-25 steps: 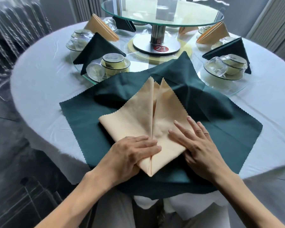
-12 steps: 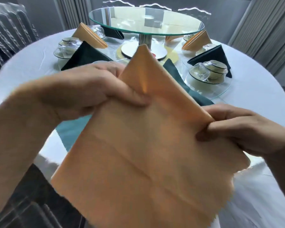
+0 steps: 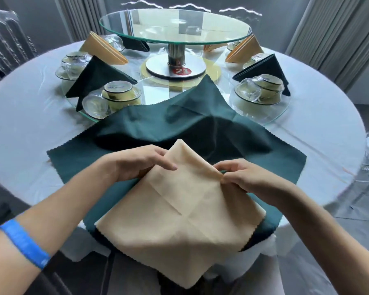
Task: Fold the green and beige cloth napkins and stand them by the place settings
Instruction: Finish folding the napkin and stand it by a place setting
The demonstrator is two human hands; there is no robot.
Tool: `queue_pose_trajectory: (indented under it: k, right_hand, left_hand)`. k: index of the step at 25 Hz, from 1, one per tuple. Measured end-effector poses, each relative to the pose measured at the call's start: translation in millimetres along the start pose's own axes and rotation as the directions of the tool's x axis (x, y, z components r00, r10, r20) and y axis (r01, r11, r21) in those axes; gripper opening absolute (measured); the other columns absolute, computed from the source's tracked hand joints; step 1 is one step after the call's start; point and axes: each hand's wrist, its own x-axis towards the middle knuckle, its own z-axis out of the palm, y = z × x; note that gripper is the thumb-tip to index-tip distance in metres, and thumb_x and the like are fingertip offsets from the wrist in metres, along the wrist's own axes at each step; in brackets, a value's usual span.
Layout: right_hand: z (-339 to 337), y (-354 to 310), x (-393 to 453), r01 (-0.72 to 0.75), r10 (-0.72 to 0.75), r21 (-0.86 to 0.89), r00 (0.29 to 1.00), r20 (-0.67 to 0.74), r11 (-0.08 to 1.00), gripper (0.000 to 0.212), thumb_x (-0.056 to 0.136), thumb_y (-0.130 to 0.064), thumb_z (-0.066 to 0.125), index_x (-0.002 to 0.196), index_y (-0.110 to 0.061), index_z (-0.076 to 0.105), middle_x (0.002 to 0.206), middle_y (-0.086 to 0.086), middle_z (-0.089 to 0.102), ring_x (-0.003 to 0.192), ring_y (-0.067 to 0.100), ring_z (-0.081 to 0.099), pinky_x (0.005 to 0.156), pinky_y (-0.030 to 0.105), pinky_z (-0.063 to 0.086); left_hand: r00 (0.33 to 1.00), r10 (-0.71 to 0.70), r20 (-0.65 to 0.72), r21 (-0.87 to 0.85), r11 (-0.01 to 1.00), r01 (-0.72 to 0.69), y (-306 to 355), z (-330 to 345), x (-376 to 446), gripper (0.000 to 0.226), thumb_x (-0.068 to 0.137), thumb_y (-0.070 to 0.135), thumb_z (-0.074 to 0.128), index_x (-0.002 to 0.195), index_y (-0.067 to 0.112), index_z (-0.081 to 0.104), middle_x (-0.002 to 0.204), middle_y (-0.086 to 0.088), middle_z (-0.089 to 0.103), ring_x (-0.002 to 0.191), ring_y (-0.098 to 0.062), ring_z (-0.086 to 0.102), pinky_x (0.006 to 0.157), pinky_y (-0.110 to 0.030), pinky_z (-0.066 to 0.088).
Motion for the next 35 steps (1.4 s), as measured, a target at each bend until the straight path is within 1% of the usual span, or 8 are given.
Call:
queue_pose_trajectory:
  k: [4,8,12,18,23,27,32,35]
  right_hand:
    - [-3,3,8,-0.020,0.023,-0.069,0.999,0.045,0.997,0.028,0.089,-0.004,0.054,0.104,-0.021,0.071,0.085,0.008,0.068,0.071,0.019,0.059,0.055,0.023,0.042]
    - [-7,-6,32,0.139,-0.138,-0.013,0.967,-0.214,0.990,0.027,0.085,0.007,0.054,0.091,-0.013,0.072,0.083,0.008,0.069,0.074,0.020,0.060,0.073,0.034,0.048]
    - [-28,-4,37,0.056,-0.074,-0.085,0.968,-0.238,0.995,0.015,0.084,-0.009,0.066,0.089,-0.020,0.074,0.078,0.004,0.071,0.070,0.016,0.059,0.070,0.033,0.046]
    - [-43,5,25,-0.010,-0.006,-0.184,0.996,-0.090,0.983,0.009,0.085,-0.009,0.070,0.092,-0.012,0.076,0.091,0.010,0.075,0.077,0.017,0.069,0.074,0.031,0.054]
    - [-34,-6,41,-0.005,-0.022,-0.154,0.984,-0.178,0.988,0.019,0.084,-0.023,0.074,0.088,-0.006,0.073,0.074,0.007,0.064,0.066,0.017,0.055,0.062,0.028,0.040]
    - [-14,-24,44,0.112,-0.144,-0.114,0.932,-0.333,0.987,0.009,0.084,-0.012,0.069,0.083,-0.004,0.074,0.067,0.007,0.057,0.062,0.017,0.049,0.060,0.030,0.036]
    - [1,-17,-23,0.426,-0.413,-0.016,0.865,-0.284,0.905,0.011,0.088,-0.007,0.068,0.095,-0.006,0.076,0.089,0.014,0.074,0.080,0.016,0.066,0.074,0.028,0.052]
    - [8,17,-53,0.511,-0.526,-0.126,0.837,-0.151,0.850,0.018,0.084,-0.007,0.071,0.101,-0.007,0.076,0.104,0.006,0.075,0.112,0.021,0.065,0.097,0.033,0.050]
  left_hand:
    - [0.992,0.123,-0.001,-0.024,0.992,-0.123,-24,-7,-9,0.040,0.076,0.003,0.066,0.116,0.006,0.067,0.117,-0.019,0.070,0.098,-0.027,0.068,0.080,-0.033,0.056]
    - [0.958,0.252,-0.135,-0.081,0.961,-0.264,-11,-4,10,0.040,0.074,-0.001,0.062,0.114,0.004,0.067,0.105,-0.015,0.072,0.084,-0.022,0.069,0.070,-0.028,0.058]
    - [0.981,0.098,-0.169,0.167,0.984,-0.070,1,-25,3,0.029,0.081,0.016,0.072,0.110,0.014,0.070,0.094,-0.005,0.069,0.068,-0.013,0.060,0.060,-0.022,0.047]
    - [0.965,0.152,-0.212,0.170,0.979,-0.117,-23,-32,-13,0.018,0.090,0.000,0.066,0.106,0.006,0.072,0.101,-0.018,0.075,0.086,-0.025,0.070,0.074,-0.030,0.059]
    - [0.963,0.145,-0.225,0.218,0.971,-0.095,-7,-39,-6,0.021,0.085,0.008,0.075,0.106,0.011,0.076,0.105,-0.012,0.075,0.098,-0.023,0.069,0.098,-0.039,0.048]
    - [0.930,0.228,-0.290,0.266,0.952,-0.150,6,-31,-14,0.016,0.089,0.002,0.069,0.101,0.009,0.076,0.098,-0.012,0.076,0.091,-0.026,0.070,0.095,-0.048,0.051]
    - [0.753,0.618,-0.227,0.454,0.751,-0.479,-8,-4,-64,0.013,0.091,0.019,0.070,0.103,0.015,0.075,0.095,0.005,0.077,0.089,-0.014,0.073,0.084,-0.029,0.058]
    - [0.670,0.734,-0.112,0.714,0.528,-0.459,-40,9,-89,0.023,0.086,0.035,0.065,0.099,0.020,0.077,0.093,0.014,0.075,0.086,-0.005,0.071,0.076,-0.025,0.054]
